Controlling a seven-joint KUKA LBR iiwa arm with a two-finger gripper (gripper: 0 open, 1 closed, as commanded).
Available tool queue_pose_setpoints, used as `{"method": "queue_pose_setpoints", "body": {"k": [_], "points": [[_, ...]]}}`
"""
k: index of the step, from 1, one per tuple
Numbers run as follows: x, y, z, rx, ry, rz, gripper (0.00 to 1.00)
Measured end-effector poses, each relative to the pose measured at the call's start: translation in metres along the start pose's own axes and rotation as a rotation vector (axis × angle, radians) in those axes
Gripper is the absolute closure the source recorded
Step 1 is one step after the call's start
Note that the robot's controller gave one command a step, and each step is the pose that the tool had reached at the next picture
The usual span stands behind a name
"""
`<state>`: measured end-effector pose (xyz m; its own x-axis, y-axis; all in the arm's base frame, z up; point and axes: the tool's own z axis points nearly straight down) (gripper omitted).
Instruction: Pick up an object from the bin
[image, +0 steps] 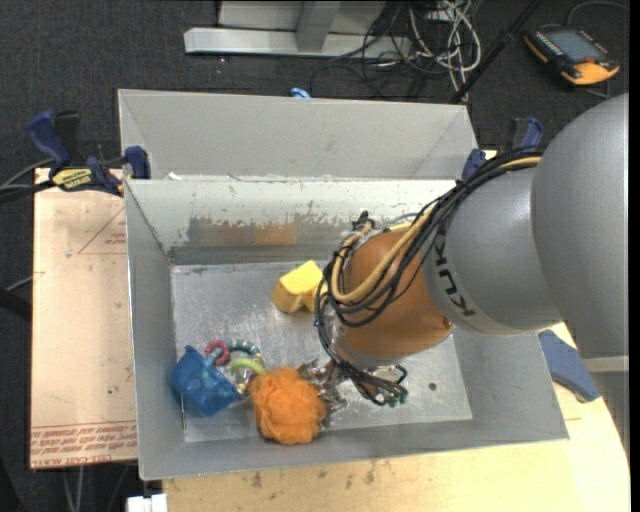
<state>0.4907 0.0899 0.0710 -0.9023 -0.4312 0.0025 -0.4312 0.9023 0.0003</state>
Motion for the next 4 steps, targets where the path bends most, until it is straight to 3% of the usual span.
{"method": "queue_pose_setpoints", "body": {"k": [1, 2, 3, 4], "points": [[0.0, 0.0, 0.0, 0.0, 0.0, 0.0, 1.0], [-0.005, 0.019, -0.132, 0.0, -0.005, -0.096, 1.0], [-0.005, 0.019, -0.132, 0.0, -0.005, -0.096, 1.0], [-0.03, 0.055, -0.051, -0.003, 0.001, -0.398, 0.0]]}}
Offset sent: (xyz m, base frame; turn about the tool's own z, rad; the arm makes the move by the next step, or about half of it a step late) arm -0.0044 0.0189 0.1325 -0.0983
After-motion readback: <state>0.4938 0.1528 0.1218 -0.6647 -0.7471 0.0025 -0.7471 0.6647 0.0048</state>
